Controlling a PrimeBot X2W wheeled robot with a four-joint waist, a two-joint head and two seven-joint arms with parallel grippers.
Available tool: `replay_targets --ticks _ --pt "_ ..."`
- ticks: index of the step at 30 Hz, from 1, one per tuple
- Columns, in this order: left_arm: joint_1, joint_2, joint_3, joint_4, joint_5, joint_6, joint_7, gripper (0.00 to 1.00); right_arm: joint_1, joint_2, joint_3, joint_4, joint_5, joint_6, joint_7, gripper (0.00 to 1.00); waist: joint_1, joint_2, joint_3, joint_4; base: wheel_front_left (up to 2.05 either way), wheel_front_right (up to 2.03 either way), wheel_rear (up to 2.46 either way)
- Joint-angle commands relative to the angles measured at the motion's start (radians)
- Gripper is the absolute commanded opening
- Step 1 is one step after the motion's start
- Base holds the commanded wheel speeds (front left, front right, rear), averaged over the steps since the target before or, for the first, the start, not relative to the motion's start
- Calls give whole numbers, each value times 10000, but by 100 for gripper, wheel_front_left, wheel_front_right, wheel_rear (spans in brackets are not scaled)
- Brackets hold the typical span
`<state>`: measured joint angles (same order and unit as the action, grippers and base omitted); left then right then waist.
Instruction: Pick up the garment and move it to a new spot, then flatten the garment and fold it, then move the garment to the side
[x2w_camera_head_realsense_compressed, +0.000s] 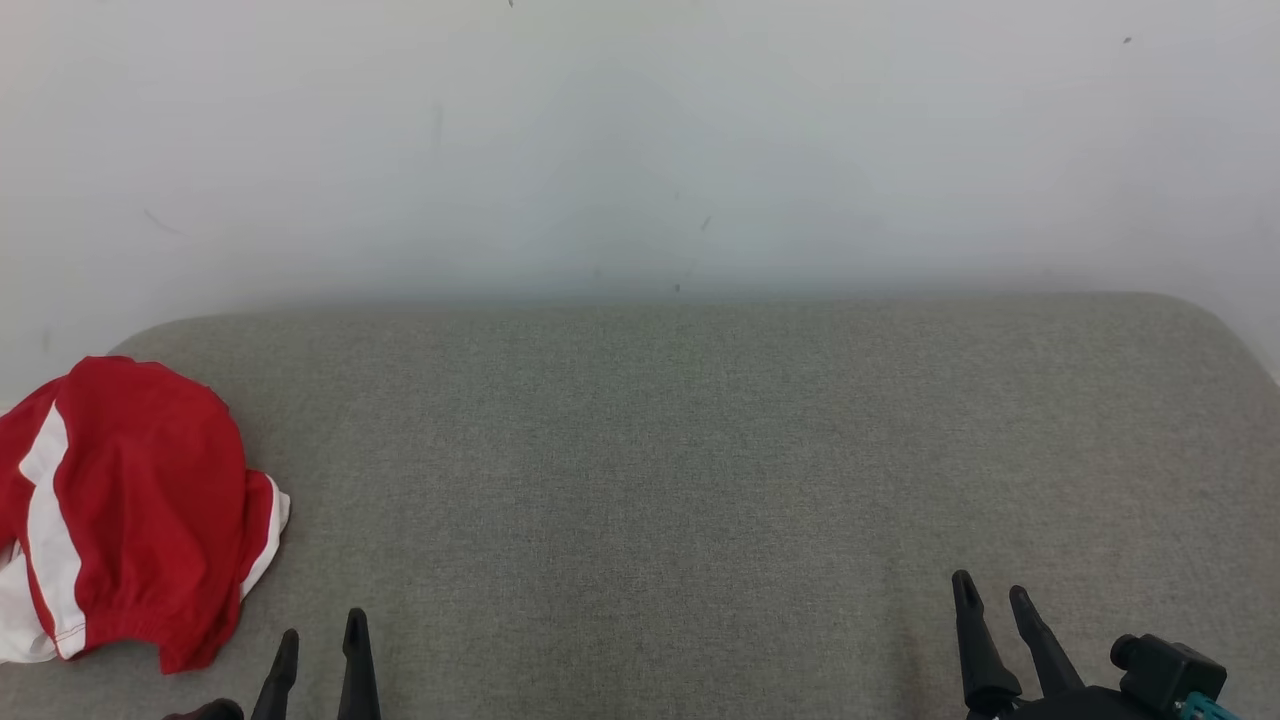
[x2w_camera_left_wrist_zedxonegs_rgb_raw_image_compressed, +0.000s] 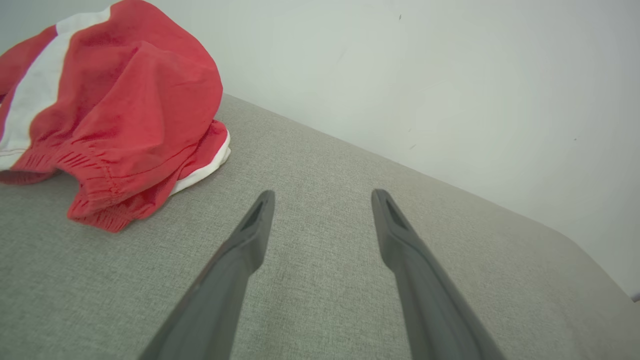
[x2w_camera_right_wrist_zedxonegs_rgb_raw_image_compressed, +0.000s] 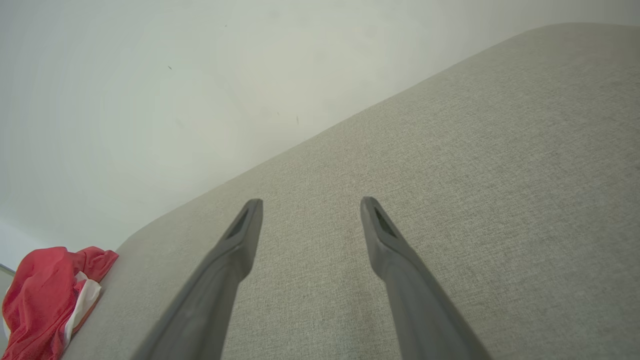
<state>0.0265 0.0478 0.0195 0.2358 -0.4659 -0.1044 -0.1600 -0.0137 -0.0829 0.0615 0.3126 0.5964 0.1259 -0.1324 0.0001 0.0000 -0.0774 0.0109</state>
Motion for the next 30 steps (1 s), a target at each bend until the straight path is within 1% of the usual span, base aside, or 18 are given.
replay_targets --ticks 1,16,30 --pt "53 62 -16 -99 343 18 -103 100 68 -6 -21 -93 -335 63 -74 100 -1 0 -9 3 0 0 0" --pt "75 55 -80 -37 1591 29 -434 100 221 120 -70 -183 -1721 60 -211 100 -1 0 -133 -30 0 0 0" --pt "176 43 -113 156 2502 38 -717 100 341 195 -19 -188 -2896 58 -312 100 -1 0 -286 -27 0 0 0"
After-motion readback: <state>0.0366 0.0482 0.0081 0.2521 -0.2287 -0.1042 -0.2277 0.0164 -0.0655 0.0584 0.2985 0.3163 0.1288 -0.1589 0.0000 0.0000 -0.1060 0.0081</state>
